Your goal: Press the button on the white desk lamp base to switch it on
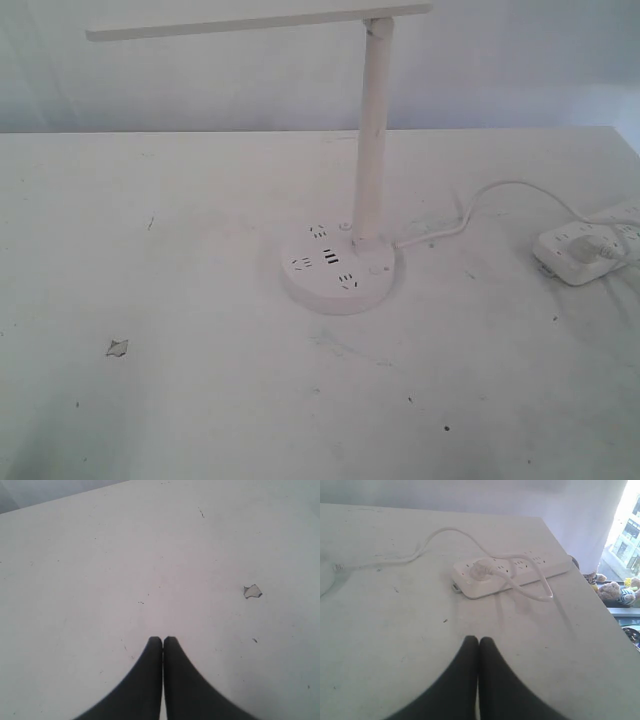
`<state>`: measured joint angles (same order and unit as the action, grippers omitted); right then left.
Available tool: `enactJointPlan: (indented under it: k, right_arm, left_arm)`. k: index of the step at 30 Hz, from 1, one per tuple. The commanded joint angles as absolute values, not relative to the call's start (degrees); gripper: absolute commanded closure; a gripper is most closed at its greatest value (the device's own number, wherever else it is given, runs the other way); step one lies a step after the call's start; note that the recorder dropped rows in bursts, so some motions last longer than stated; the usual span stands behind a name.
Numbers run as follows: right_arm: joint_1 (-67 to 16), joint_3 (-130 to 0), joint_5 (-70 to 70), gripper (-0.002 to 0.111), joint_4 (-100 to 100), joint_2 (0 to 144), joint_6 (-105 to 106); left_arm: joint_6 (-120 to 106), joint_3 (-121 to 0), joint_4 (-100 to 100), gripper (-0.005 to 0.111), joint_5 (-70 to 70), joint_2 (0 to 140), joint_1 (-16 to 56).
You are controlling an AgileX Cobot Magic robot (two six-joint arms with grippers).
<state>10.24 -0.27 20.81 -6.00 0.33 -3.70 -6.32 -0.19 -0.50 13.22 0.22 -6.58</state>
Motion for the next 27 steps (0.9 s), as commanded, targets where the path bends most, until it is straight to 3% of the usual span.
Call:
enactJointPlan:
  k: [1, 9, 15, 27]
  right_arm:
    - [10.6, 0.0, 20.0, 0.108, -7.4, 0.0, -1.8]
    - [10.6, 0.0, 16.8, 0.108, -20.2, 0.0, 0.4]
    - [10.6, 0.0, 2.6, 0.108, -31.1, 0.0, 0.0]
    - [10.6, 0.0, -53.1, 0.108, -28.1, 0.0, -33.3]
  left_arm:
    - [-6.3, 0.0, -0.4, 0.107, 13.3, 0.0, -6.6]
    - [-6.3, 0.0, -0.4, 0.107, 13.3, 0.0, -6.6]
    - [-6.3, 0.0, -0.4, 0.107, 13.3, 0.0, -6.6]
    - [-6.3, 0.0, -0.4, 0.107, 13.3, 0.0, -6.6]
